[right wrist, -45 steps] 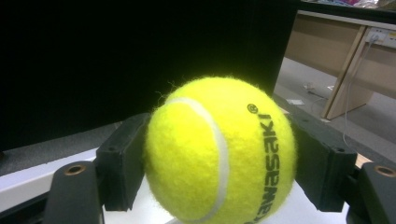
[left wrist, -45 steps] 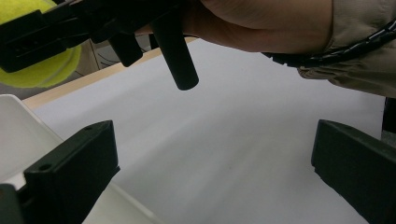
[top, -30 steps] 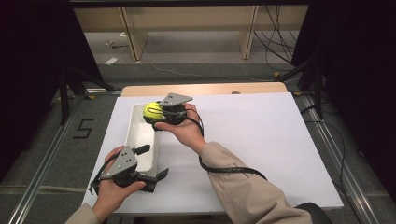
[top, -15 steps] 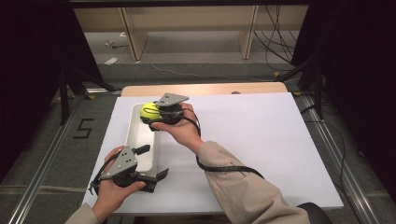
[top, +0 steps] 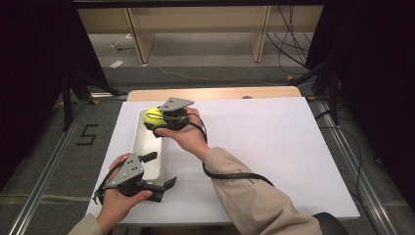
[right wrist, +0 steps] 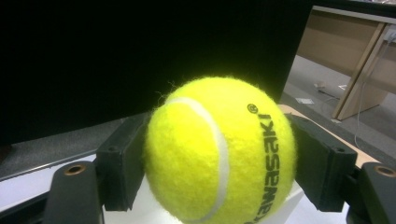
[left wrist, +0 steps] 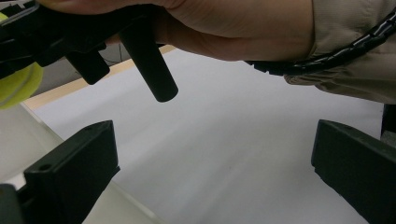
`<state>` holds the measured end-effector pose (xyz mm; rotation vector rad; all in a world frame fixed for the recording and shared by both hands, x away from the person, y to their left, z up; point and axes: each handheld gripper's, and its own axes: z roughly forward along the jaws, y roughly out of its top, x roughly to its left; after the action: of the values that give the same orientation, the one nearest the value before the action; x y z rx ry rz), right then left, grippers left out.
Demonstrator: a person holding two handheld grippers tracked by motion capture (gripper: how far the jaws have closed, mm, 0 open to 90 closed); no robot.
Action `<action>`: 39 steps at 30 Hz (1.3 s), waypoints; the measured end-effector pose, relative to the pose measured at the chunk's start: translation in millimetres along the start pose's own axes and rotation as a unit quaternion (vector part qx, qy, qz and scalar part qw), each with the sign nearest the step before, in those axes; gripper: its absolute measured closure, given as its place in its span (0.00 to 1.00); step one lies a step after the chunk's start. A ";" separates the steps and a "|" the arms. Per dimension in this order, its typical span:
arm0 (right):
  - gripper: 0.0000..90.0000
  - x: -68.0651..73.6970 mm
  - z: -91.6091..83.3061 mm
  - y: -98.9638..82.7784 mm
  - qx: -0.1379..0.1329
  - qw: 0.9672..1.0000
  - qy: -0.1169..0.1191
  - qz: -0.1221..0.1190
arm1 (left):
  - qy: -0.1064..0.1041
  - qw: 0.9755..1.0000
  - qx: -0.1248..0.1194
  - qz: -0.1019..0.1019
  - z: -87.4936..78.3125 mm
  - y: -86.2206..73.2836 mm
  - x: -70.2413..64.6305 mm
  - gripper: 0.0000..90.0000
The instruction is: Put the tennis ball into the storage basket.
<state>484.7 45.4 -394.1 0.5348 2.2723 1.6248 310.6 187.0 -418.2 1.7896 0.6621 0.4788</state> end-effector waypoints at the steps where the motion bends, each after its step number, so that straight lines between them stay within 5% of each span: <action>1: 0.30 0.0 0.6 -0.1 0.000 1.000 -0.001 0.000 | 0.000 1.000 0.000 0.000 0.0 0.0 0.0 0.00; 39: 0.30 4.2 17.6 0.5 0.018 1.000 0.010 -0.001 | -0.001 1.000 0.000 0.000 -0.1 -0.1 -0.1 0.00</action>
<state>488.8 62.2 -399.4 0.5258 2.3203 1.5984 310.5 187.1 -418.2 1.7898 0.6606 0.4770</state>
